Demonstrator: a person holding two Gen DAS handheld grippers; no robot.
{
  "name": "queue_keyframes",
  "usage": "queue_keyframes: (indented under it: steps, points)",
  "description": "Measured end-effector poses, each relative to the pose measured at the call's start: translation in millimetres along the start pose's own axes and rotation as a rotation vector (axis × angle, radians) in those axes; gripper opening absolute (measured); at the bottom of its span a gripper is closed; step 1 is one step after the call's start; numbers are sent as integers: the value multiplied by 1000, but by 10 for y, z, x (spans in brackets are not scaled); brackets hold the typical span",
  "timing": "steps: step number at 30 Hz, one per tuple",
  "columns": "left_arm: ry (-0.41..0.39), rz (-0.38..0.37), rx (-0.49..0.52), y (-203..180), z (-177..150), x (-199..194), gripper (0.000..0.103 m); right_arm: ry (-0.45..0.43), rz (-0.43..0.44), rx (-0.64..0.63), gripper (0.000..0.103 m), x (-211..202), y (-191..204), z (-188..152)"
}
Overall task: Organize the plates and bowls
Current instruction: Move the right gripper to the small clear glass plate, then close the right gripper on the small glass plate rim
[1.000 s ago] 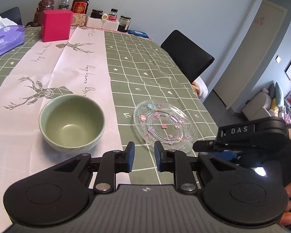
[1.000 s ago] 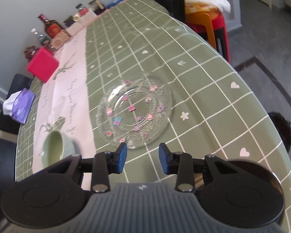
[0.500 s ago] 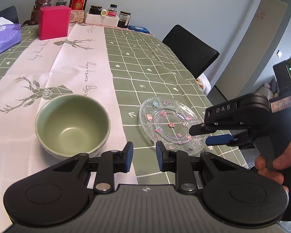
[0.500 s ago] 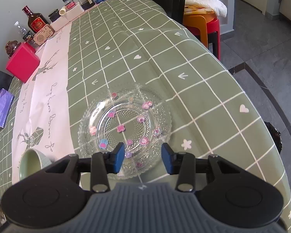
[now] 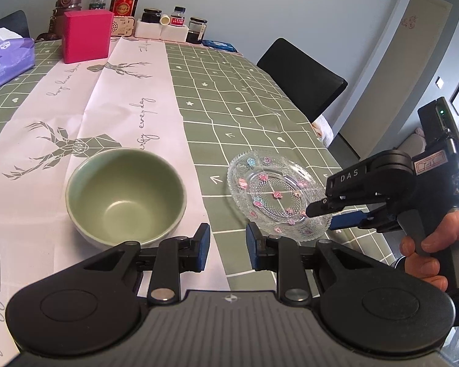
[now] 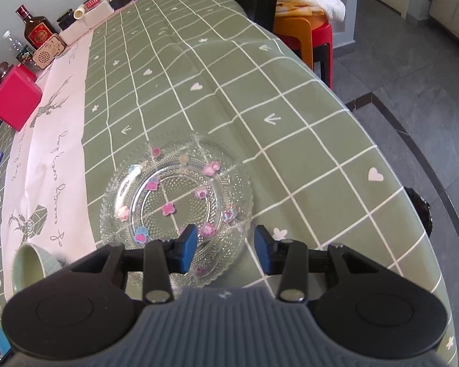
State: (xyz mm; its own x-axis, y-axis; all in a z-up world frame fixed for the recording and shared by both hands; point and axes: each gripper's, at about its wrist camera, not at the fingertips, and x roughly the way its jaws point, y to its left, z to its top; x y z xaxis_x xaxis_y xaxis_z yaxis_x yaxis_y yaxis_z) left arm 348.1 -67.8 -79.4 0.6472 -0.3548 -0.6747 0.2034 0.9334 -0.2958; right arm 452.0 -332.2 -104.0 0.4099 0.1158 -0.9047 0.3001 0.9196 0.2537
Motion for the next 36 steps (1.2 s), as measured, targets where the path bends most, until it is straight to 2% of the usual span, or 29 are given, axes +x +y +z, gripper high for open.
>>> queue_keyframes:
  steps: [4,6,11,17,21,25,28,30,32,36]
  points:
    - [5,3,-2,22,-11,-3,28,-6,19,33,30,46,-56,6]
    - [10,3,-4,33,-37,-15,28,-17,3,28,17,42,-61,2]
    - [10,9,-4,62,-73,-70,28,-38,-8,1,7,-56,-19,-97]
    - [11,19,-13,133,-136,-183,28,-45,3,-45,0,-206,99,-373]
    - [19,30,-24,185,-165,-219,28,-8,36,-115,0,-330,234,-583]
    - [22,9,-80,210,-167,-181,28,-41,26,-170,1,-389,286,-581]
    - [28,-13,-127,180,-155,-100,28,-51,41,-136,6,-351,184,-452]
    - [40,-17,-163,149,-147,-4,28,-62,45,-120,13,-313,109,-353]
    - [38,-9,-200,118,-137,85,28,-76,47,-106,28,-286,48,-263]
    - [16,19,-263,71,-98,259,28,-72,52,-76,29,-183,-40,-74]
